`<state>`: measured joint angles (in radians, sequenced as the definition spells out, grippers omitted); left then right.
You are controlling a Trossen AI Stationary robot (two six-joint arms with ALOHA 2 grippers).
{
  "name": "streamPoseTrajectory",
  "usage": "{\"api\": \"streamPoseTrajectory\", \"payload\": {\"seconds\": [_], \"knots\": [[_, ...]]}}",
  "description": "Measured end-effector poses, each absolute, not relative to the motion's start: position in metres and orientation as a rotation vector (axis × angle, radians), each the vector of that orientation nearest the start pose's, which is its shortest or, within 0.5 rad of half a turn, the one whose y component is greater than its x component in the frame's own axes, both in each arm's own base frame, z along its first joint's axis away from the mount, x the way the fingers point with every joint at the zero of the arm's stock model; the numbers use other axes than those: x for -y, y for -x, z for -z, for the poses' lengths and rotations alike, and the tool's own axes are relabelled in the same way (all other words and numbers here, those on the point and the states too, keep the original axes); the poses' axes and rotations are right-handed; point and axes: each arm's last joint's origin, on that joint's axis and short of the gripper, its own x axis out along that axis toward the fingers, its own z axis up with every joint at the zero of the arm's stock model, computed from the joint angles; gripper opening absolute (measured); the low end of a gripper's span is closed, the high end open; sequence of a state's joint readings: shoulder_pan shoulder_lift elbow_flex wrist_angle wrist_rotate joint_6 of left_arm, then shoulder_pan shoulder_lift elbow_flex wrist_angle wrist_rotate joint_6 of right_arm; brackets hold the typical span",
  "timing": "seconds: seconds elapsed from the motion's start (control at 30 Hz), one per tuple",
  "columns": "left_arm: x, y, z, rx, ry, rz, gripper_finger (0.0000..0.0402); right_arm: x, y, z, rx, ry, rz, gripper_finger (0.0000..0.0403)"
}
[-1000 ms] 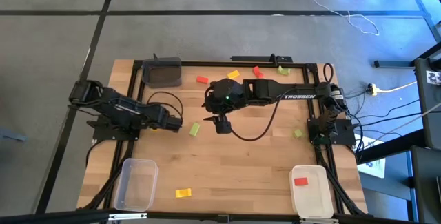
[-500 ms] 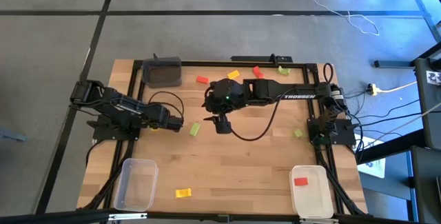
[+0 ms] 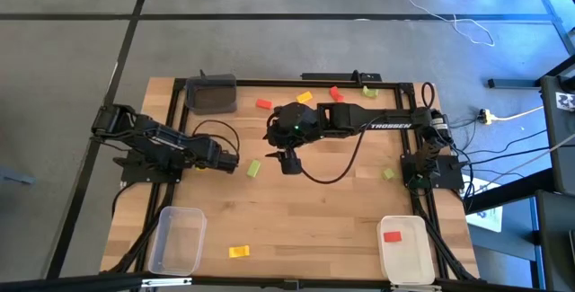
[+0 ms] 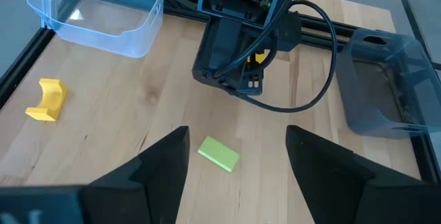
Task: Sort & place blocks by color
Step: Put the middle yellow block into the black bin
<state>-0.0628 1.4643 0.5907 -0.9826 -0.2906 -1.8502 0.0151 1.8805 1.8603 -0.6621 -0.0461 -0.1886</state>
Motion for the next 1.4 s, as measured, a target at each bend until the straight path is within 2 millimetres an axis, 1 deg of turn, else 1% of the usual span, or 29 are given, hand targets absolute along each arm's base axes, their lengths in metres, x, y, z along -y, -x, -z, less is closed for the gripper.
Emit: {"api": "streamPoseTrajectory", "payload": {"seconds": [0.3,0.4,0.53,0.63,0.9,1.2,1.3,1.4], "knots": [[0.0020,-0.1687,-0.1249,-1.002,0.963,-1.658,0.0283,-0.0077,-0.4216,-0.3490,-0.675,0.171,-0.123,0.0242],[0.0012,-0.1683,-0.1242,-0.984,0.948,-1.663,0.0278,-0.0079,-0.4216,-0.3490,-0.675,0.171,-0.124,0.0242],[0.0013,-0.1683,-0.1239,-0.969,0.974,-1.682,0.0266,-0.0077,-0.4216,-0.3490,-0.675,0.171,-0.123,0.0242],[0.0016,-0.1682,-0.1237,-0.979,0.983,-1.682,0.0247,-0.0077,-0.4216,-0.3491,-0.674,0.172,-0.124,0.0242],[0.0026,-0.1687,-0.1235,-1.008,1.020,-1.675,0.0178,-0.0077,-0.4219,-0.3494,-0.670,0.173,-0.124,0.0242],[0.0034,-0.1744,-0.1224,-0.988,1.080,-1.629,0.0113,-0.0077,-0.4220,-0.3495,-0.668,0.174,-0.124,0.0243],[0.0035,-0.1747,-0.1225,-1.003,1.067,-1.611,0.0097,-0.0077,-0.4220,-0.3495,-0.668,0.174,-0.124,0.0242],[0.0035,-0.1747,-0.1236,-1.016,1.058,-1.587,0.0094,-0.0077,-0.4220,-0.3495,-0.668,0.174,-0.124,0.0242]]}}
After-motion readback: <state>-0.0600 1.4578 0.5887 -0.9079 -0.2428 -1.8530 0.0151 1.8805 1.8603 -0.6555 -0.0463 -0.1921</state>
